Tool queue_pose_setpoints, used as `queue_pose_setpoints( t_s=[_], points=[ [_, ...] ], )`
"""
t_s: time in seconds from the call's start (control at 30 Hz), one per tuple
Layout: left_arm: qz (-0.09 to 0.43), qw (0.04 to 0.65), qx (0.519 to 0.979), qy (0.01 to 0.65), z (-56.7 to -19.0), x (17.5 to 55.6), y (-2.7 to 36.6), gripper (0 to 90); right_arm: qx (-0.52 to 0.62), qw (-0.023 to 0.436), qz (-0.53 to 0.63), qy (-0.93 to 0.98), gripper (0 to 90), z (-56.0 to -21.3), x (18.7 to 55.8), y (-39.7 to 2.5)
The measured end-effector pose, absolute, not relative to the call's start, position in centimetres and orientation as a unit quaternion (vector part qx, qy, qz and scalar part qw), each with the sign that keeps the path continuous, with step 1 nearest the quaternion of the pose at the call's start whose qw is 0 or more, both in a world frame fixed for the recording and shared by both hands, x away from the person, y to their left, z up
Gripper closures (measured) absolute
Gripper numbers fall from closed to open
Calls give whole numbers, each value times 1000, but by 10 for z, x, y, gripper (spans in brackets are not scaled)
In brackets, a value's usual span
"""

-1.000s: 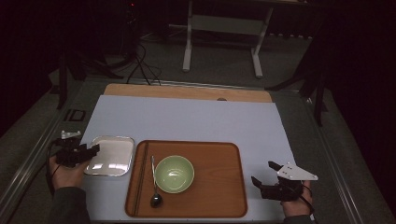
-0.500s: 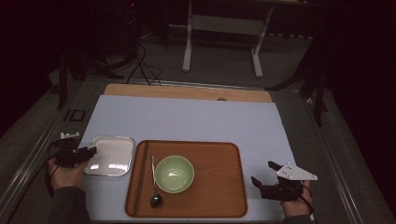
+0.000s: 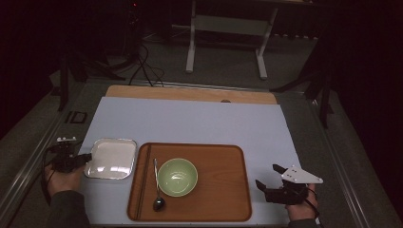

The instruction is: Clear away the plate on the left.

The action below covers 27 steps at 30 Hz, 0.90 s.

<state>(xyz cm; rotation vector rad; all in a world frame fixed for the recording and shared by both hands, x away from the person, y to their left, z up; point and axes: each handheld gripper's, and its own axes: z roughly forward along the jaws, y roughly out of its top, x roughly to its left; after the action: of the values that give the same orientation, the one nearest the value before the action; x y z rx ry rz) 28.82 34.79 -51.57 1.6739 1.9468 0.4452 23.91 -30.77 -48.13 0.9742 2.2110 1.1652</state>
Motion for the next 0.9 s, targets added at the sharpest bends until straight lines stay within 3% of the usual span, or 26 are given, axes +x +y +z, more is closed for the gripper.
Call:
queue_pose_setpoints(
  t_s=[0.2,0.47,0.77,0.9],
  points=[
    [147,259,633,715,-519,290,346,822,354,226,423,803,134,-481,239,-308],
    [131,259,644,708,-519,290,347,802,353,223,424,804,136,-481,240,-308],
    [121,268,639,710,-519,289,351,863,352,223,424,804,136,-481,240,-308],
    [91,306,616,720,-521,287,360,883,353,224,424,803,136,-481,239,-308]
  ],
)
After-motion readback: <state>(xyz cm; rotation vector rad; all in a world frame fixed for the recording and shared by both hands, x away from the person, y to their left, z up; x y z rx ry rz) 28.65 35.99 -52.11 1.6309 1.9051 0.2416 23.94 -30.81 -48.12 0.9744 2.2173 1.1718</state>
